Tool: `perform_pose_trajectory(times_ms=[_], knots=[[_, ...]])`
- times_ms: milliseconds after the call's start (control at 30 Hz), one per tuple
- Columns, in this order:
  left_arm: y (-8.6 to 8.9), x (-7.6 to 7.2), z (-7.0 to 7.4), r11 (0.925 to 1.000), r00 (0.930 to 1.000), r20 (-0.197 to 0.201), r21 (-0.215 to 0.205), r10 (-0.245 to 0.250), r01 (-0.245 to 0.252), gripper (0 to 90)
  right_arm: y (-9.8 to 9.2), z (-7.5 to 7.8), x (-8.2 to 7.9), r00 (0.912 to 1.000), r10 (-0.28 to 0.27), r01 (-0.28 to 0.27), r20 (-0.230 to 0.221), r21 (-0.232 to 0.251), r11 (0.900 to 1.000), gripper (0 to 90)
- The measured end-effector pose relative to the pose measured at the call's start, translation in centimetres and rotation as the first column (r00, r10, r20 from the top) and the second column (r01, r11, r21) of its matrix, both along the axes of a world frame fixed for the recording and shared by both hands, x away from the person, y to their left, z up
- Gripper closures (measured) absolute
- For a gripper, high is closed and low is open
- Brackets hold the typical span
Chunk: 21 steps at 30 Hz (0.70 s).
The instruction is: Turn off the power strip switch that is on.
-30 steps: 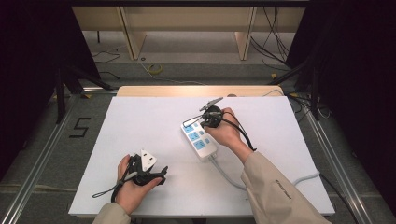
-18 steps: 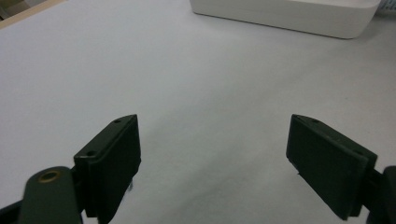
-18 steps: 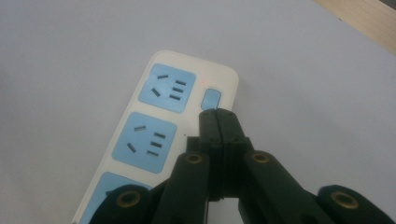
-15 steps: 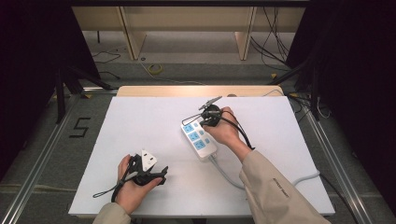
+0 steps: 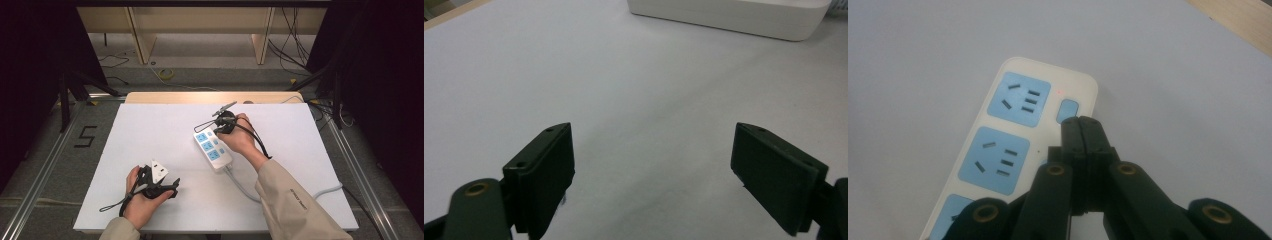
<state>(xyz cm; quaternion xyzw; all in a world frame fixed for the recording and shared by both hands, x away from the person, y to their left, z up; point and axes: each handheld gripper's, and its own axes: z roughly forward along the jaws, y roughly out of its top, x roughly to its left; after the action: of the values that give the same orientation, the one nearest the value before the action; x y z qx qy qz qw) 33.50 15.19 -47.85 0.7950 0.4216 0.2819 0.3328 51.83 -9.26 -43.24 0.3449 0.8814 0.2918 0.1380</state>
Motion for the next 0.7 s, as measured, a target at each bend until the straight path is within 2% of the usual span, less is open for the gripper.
perform_pose_trajectory(times_ms=[367, 500, 700], knots=[[0.0, 0.0, 0.0, 1.0000, 1.0000, -0.001, -0.001, 0.000, 0.000, 17.4, 0.6, -0.4, 0.5, 0.9999, 0.000, 0.000, -0.012, -0.009, 1.000, 90.0], [0.0, 0.0, 0.0, 1.0000, 1.0000, 0.000, -0.003, 0.000, 0.000, 17.4, 0.8, -0.2, 0.5, 1.0000, 0.006, -0.006, -0.001, -0.002, 1.000, 90.0], [-0.1, -0.1, 0.0, 1.0000, 1.0000, 0.001, -0.005, -0.002, 0.002, 17.4, 1.1, -0.2, 0.7, 1.0000, 0.003, -0.003, -0.007, -0.014, 1.000, 90.0]])
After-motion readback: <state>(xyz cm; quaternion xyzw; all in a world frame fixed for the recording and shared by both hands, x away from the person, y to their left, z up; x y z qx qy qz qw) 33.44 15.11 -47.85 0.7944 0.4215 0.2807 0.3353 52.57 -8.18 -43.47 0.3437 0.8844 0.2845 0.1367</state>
